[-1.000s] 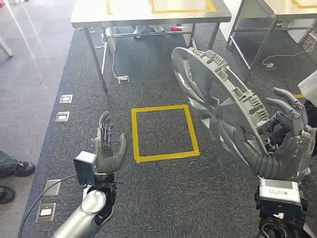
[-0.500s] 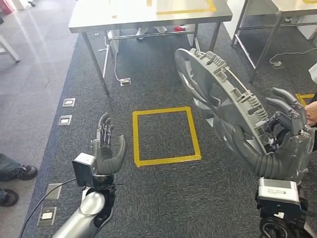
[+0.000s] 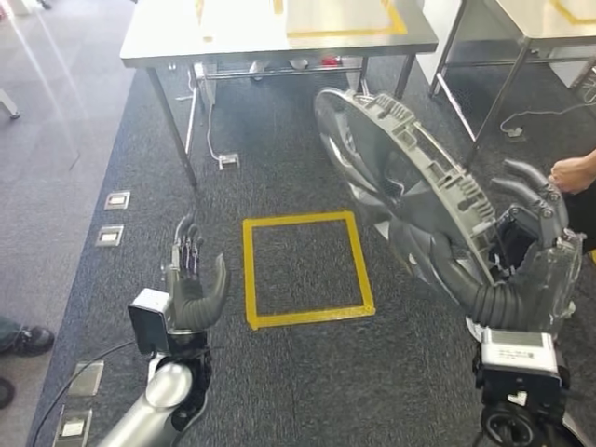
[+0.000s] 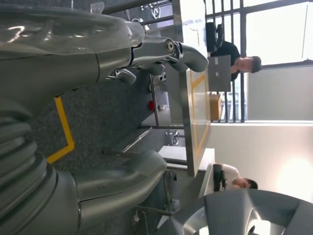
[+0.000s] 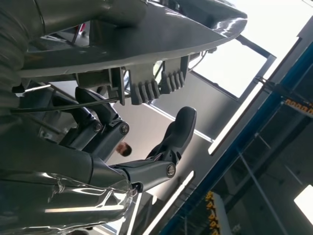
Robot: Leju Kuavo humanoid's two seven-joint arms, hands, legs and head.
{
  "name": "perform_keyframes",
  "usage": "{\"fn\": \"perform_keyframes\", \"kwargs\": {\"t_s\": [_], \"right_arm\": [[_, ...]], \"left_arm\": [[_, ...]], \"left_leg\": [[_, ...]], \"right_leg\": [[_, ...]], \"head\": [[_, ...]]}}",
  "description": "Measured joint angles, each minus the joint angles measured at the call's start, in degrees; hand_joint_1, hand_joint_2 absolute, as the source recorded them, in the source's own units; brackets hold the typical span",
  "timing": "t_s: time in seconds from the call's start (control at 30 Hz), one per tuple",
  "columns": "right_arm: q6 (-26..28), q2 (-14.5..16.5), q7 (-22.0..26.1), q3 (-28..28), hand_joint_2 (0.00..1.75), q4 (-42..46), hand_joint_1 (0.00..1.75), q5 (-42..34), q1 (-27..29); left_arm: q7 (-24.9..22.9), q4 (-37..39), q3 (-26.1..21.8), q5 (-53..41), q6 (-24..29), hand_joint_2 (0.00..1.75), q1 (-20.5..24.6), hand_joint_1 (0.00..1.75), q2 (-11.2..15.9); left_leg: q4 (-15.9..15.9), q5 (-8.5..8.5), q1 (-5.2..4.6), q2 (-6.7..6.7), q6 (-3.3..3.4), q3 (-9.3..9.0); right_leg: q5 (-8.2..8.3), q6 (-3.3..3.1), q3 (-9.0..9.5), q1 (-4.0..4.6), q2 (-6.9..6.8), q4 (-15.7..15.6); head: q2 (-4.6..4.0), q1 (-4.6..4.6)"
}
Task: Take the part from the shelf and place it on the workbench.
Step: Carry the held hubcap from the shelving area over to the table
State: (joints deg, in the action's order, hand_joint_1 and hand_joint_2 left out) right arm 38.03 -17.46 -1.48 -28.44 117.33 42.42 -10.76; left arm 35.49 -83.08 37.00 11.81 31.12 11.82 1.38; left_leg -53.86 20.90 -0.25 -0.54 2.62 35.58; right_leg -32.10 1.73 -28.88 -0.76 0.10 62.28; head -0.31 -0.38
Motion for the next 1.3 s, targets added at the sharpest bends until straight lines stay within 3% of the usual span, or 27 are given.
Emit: {"fn": "perform_keyframes", "kwargs": {"t_s": [0.07,0.1,0.13,0.17,0.23,0.3,0.4,0.47,0.57,0.6,0.63,0.67,0.73,0.8,0.9,0.97,1.07,1.1,1.13,1.17,1.23,1.3], "right_arm": [[0.0,0.0,0.03,-0.01,1.75,-0.01,1.75,-0.01,0.06],[0.0,0.0,0.03,-0.02,1.75,-0.01,1.75,-0.02,0.12],[0.0,0.0,0.03,-0.03,1.75,-0.02,1.75,-0.02,0.14],[0.0,0.0,0.05,-0.03,1.75,-0.02,1.75,-0.02,0.12],[0.0,0.0,0.08,-0.01,1.75,-0.03,1.75,-0.02,0.09],[0.0,0.0,0.12,-0.01,1.75,-0.02,1.75,-0.04,0.09],[0.02,0.0,0.11,0.03,1.75,0.04,1.75,-0.03,0.1],[0.04,0.0,0.14,0.07,1.75,0.11,1.75,0.01,0.08],[0.04,0.0,0.08,0.11,1.75,0.22,1.75,0.02,0.17],[0.04,0.0,0.04,0.11,1.75,0.22,1.75,0.02,0.3],[0.04,0.0,0.01,0.11,1.75,0.22,1.75,0.02,0.41],[0.03,0.0,-0.01,0.11,1.75,0.22,1.75,0.02,0.5],[0.02,0.0,0.0,0.1,1.75,0.22,1.75,0.04,0.52],[0.02,0.0,0.01,0.11,1.75,0.23,1.75,0.06,0.51],[0.02,0.0,-0.03,0.2,1.75,0.3,1.75,0.07,0.59],[0.01,0.0,-0.02,0.28,1.75,0.31,1.75,0.05,0.51],[-0.01,0.0,0.01,0.33,1.75,0.3,1.75,0.04,0.48],[-0.01,0.0,0.01,0.32,1.75,0.29,1.75,0.03,0.57],[-0.02,0.0,0.02,0.32,1.75,0.28,1.75,0.02,0.64],[-0.02,0.0,0.05,0.33,1.75,0.27,1.75,0.01,0.67],[-0.05,0.0,0.18,0.33,1.75,0.26,1.75,-0.01,0.62],[-0.11,0.0,0.34,0.31,1.75,0.22,1.75,-0.05,0.45]], "left_arm": [[-0.05,0.01,0.0,0.02,0.0,1.75,-0.05,0.0,0.0],[-0.08,0.01,0.0,0.03,-0.01,1.75,-0.11,0.0,0.0],[-0.08,0.01,0.01,0.04,-0.01,1.75,-0.15,0.0,0.0],[-0.08,0.01,0.01,0.04,-0.02,1.75,-0.18,0.0,0.0],[-0.09,0.01,0.02,0.04,-0.02,1.75,-0.21,0.0,0.0],[-0.1,0.01,0.03,0.05,-0.03,1.75,-0.21,0.0,0.0],[-0.12,-0.02,0.05,0.04,-0.14,1.75,-0.17,0.0,-0.02],[-0.08,-0.03,0.06,0.02,-0.25,1.75,-0.02,0.0,-0.02],[-0.06,-0.03,0.07,0.02,-0.47,1.75,-0.08,0.0,-0.01],[-0.06,-0.03,0.07,0.02,-0.51,1.75,-0.16,0.0,0.01],[-0.06,-0.02,0.07,0.02,-0.55,1.75,-0.2,0.0,0.01],[-0.06,-0.02,0.07,0.01,-0.56,1.75,-0.21,0.0,0.02],[-0.06,-0.02,0.07,-0.02,-0.57,1.75,-0.17,0.0,0.02],[-0.07,-0.02,0.07,-0.05,-0.57,1.75,-0.16,0.0,0.02],[-0.05,-0.04,0.07,-0.1,-0.59,1.75,-0.14,0.0,-0.04],[-0.03,-0.04,0.08,-0.14,-0.59,1.75,-0.02,0.0,-0.11],[-0.02,-0.03,0.07,-0.17,-0.59,1.75,0.04,0.0,-0.19],[-0.02,-0.03,0.07,-0.17,-0.59,1.75,0.0,0.0,-0.2],[-0.02,-0.02,0.07,-0.18,-0.59,1.75,-0.04,0.0,-0.2],[-0.02,-0.02,0.08,-0.18,-0.58,1.75,-0.07,0.0,-0.22],[-0.01,-0.02,0.08,-0.19,-0.55,1.75,-0.08,0.0,-0.27],[0.07,-0.01,0.08,-0.21,-0.49,1.75,-0.08,0.0,-0.31]], "left_leg": [[-0.08,0.93,-0.01,-0.1,0.16,-0.96],[-0.16,1.45,-0.01,-0.19,0.11,-1.49],[-0.29,2.01,0.0,-0.29,0.04,-2.09],[-0.46,2.62,0.02,-0.39,-0.06,-2.75],[-0.81,3.77,0.01,-0.54,-0.43,-3.86],[-1.06,4.42,-0.05,-0.68,-0.98,-4.09],[-1.73,4.69,-0.2,-0.75,-1.89,-3.93],[-5.6,5.6,-0.11,-0.51,-2.5,-1.92],[-16.19,9.09,0.38,-0.18,-3.27,5.18],[-17.85,9.64,0.5,-0.12,-3.43,6.88],[-17.6,9.2,0.59,-0.06,-3.54,7.65],[-15.28,7.48,0.63,-0.02,-3.5,7.34],[-7.25,1.91,0.55,0.11,-2.95,4.9],[-1.87,-0.85,0.29,0.18,-2.22,3.08],[-0.68,-0.65,0.26,0.12,-1.36,1.92],[-0.41,-0.2,0.4,0.14,-0.7,0.67],[-0.31,0.89,0.37,0.1,-0.12,-0.7],[-0.31,1.31,0.34,0.04,-0.1,-1.13],[-0.32,1.75,0.32,-0.04,-0.12,-1.65],[-0.33,2.21,0.3,-0.14,-0.17,-2.28],[-0.32,3.2,0.25,-0.27,-0.4,-3.64],[-0.45,3.95,0.08,-0.4,-0.87,-4.25]], "right_leg": [[-2.92,0.39,-4.73,-0.06,0.0,6.41],[-3.68,0.54,-6.32,-0.12,-0.01,7.53],[-3.24,0.64,-7.0,-0.21,-0.01,6.73],[-1.32,0.67,-6.82,-0.31,-0.01,4.14],[4.64,0.48,-5.55,-0.33,0.02,-2.92],[7.73,-0.21,-4.7,-0.03,0.1,-6.7],[7.84,-1.37,-3.86,-0.01,0.18,-7.35],[7.72,-1.83,-2.76,-0.37,0.11,-8.01],[6.93,-2.35,-1.62,-0.4,-0.01,-8.31],[6.51,-2.38,-1.18,-0.39,0.0,-8.31],[6.05,-2.34,-0.63,-0.39,0.04,-8.31],[5.54,-2.27,0.03,-0.4,0.09,-8.31],[4.51,-2.0,1.34,-0.33,0.15,-8.32],[3.52,-1.43,1.97,-0.12,0.26,-8.41],[2.8,-0.4,2.71,-0.01,0.29,-8.14],[1.78,0.0,1.67,-0.18,0.2,-4.92],[-2.44,0.53,-4.94,-0.27,0.16,6.54],[-3.54,0.7,-6.85,-0.29,0.16,8.91],[-3.53,0.77,-7.85,-0.31,0.15,9.26],[-2.04,0.73,-7.83,-0.31,0.15,7.44],[4.05,0.27,-5.95,-0.25,0.16,-0.3],[7.3,-0.41,-4.25,0.04,0.08,-6.31]], "head": [[0.0,0.68],[0.0,0.96],[0.0,1.21],[0.0,1.47],[0.0,1.96],[0.0,2.17],[0.0,1.91],[0.0,1.31],[0.0,0.32],[0.0,0.09],[0.0,-0.15],[0.0,-0.44],[0.0,-0.96],[0.0,-1.17],[0.0,-0.77],[0.0,-0.37],[0.0,0.69],[0.0,1.0],[0.0,1.27],[0.0,1.54],[0.0,2.13],[0.0,2.45]]}}
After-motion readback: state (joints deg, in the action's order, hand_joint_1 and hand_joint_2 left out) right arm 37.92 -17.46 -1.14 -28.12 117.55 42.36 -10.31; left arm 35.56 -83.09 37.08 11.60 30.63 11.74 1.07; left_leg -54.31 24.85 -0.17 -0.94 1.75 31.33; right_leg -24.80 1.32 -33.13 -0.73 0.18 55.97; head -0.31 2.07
